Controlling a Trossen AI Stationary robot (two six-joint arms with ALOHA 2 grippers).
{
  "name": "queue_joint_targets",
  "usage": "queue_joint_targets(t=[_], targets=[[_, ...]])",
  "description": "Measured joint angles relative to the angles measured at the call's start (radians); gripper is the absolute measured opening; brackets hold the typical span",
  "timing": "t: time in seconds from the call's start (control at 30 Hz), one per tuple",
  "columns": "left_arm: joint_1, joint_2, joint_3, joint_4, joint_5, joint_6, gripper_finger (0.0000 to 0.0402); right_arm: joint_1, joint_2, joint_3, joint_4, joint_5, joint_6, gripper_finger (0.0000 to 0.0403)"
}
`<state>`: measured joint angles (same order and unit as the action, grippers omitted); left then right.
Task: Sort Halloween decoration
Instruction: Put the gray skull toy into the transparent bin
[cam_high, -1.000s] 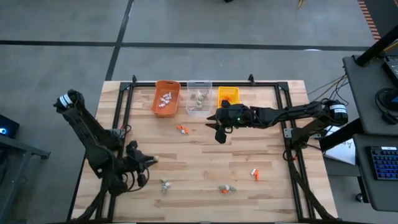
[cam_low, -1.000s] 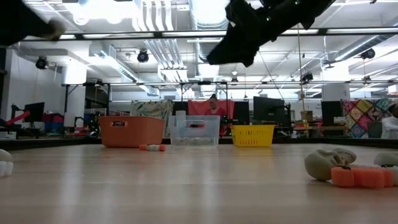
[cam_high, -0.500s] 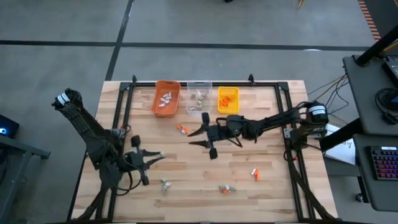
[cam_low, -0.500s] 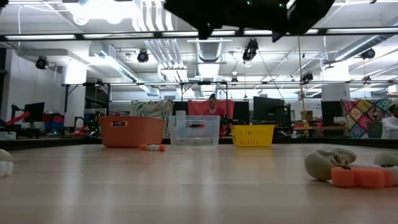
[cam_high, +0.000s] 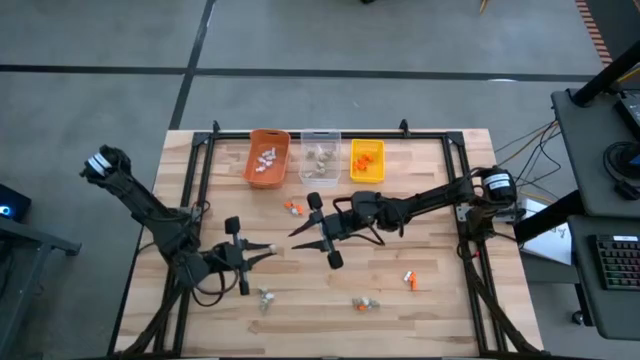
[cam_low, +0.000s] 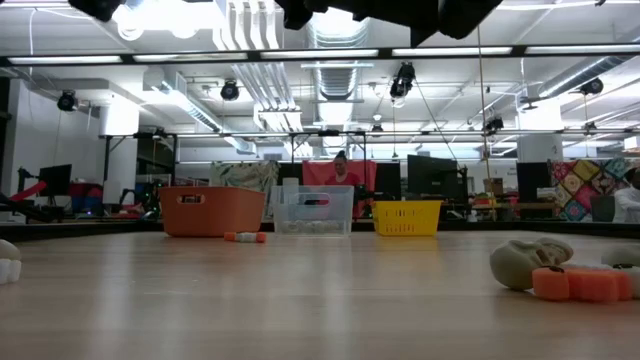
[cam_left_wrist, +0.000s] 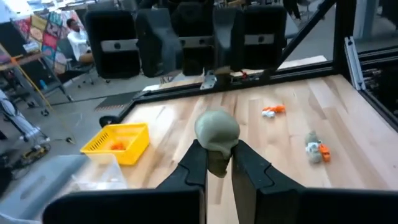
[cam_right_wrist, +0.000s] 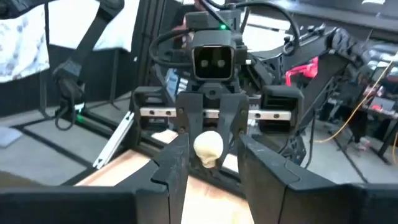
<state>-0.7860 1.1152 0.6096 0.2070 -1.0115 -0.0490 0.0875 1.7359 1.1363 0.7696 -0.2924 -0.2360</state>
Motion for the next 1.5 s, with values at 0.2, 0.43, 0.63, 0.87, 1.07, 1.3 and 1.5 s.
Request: queue_joint_targets(t=[0.2,0.43,0.63,0.87,1.07,1.3,1.5], targets=[[0.004,0.031,-0.083,0.211,0.0,0.024,0.0008,0.0,0.0,0.015,-0.064,0.004,0.015,0.0153],[0.022,0.038,-0.122,0.29,-0.001,0.039,0.0009,0.0,0.0,0.015,-0.098,0.004,0.034,0.0173],[0.046,0.039,-0.125,0.313,-0.001,0.037,0.0009,0.0,0.0,0.015,-0.149,0.005,0.034,0.0167],[0.054,0.039,-0.114,0.316,0.0,0.05,0.0009,0.0,0.0,0.015,-0.164,0.005,0.031,0.016],[0.056,0.039,-0.114,0.328,0.0,0.056,0.0009,0.0,0.0,0.028,-0.158,0.005,0.025,0.0161],[0.067,0.039,-0.114,0.351,0.0,0.084,0.0009,0.0,0.0,0.039,-0.148,0.006,0.002,0.0157],[0.092,0.043,-0.114,0.356,0.0,0.112,0.0009,0.0,0.001,0.064,-0.137,0.082,-0.057,0.0159]])
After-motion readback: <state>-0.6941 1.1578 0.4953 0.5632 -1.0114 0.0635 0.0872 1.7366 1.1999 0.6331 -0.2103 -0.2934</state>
